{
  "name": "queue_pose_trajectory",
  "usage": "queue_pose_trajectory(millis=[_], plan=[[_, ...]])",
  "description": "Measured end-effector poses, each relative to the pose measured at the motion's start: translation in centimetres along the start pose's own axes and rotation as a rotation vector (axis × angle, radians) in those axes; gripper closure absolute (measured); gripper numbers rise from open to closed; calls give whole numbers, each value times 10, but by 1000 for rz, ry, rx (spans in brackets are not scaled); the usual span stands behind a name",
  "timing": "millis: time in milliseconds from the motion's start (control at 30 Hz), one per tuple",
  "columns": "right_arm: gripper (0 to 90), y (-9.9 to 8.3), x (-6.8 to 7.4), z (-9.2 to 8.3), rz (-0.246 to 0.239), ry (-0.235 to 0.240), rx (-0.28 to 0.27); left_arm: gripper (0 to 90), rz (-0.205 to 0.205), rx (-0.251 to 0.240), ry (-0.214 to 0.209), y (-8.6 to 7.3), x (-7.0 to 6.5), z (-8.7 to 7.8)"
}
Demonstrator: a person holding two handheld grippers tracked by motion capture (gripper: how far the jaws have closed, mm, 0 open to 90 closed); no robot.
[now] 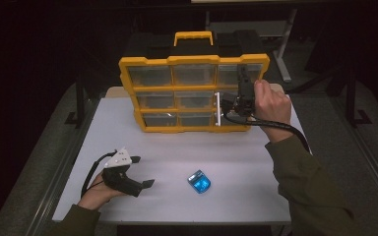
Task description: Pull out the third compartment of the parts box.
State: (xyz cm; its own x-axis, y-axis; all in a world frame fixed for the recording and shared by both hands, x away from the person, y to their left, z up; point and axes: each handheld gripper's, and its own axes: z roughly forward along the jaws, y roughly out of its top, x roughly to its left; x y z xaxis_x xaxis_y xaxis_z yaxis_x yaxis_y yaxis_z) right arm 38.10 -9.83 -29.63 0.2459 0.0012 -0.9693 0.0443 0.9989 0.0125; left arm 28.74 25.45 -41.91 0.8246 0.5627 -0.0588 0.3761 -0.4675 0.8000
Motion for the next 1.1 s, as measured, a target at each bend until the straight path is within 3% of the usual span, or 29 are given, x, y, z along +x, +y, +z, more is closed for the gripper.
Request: queue_pose_trajectory(millis=[367,1100], plan=[[808,0,-1,-2,-6,5,-4,12,-4,-9,-13,4,-1,6],[806,-2,-5,-12,11,27,-12,12,-9,-14,5,-2,5,0]])
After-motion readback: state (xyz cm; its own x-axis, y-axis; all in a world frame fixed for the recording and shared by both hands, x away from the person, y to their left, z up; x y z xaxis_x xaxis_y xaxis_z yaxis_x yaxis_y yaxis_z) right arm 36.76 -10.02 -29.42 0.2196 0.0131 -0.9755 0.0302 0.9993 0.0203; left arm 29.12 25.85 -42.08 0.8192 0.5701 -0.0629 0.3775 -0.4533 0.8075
